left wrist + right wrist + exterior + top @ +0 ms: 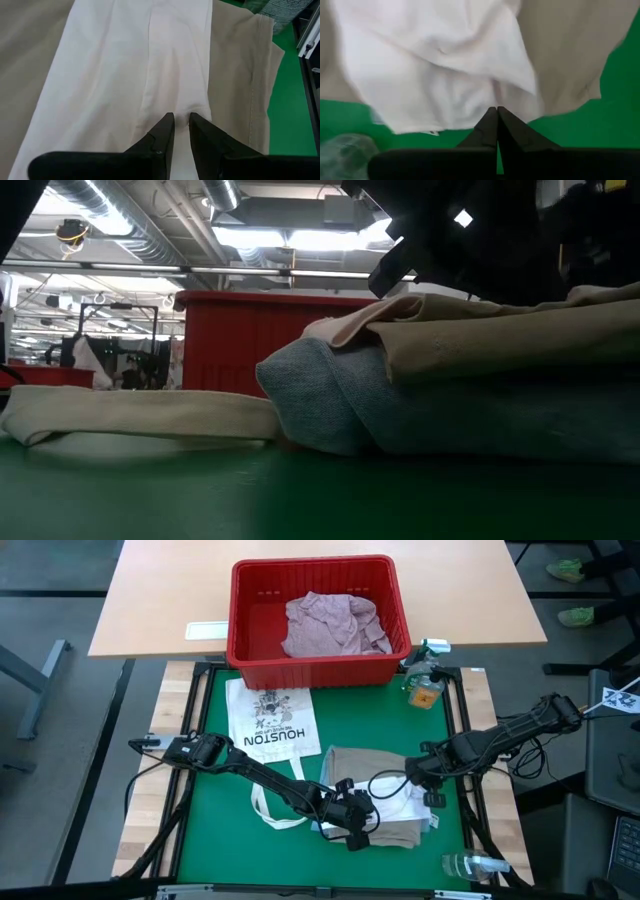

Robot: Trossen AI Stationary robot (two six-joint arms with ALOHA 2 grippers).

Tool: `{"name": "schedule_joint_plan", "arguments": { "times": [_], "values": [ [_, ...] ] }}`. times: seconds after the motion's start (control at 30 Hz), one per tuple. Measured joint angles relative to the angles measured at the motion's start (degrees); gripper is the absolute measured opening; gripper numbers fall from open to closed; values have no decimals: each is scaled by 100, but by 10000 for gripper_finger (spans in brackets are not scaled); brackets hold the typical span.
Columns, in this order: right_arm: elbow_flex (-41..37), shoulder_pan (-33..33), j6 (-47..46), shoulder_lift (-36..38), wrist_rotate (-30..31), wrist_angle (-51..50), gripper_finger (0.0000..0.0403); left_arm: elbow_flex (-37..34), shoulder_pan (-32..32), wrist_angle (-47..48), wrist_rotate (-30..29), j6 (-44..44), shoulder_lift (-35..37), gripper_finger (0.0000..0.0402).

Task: Fold laundry
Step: Fold the white underwear

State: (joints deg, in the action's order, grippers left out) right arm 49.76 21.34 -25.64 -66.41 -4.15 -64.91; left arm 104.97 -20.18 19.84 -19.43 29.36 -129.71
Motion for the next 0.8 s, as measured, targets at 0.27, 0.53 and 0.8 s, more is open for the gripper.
{"name": "schedule_joint_plan", "arguments": {
  "times": [0.27, 0.53, 0.8],
  "values": [
    [643, 0, -3, 0, -91, 74, 3, 0, 0, 0, -1, 0, 0, 55],
    [703, 0, -120, -21, -97, -200, 9, 0, -1, 0, 52, 0, 0, 55],
    [697, 0, -427, -24, 115, -557, 78, 0, 0, 0, 56, 0, 0, 55]
  ]
}}
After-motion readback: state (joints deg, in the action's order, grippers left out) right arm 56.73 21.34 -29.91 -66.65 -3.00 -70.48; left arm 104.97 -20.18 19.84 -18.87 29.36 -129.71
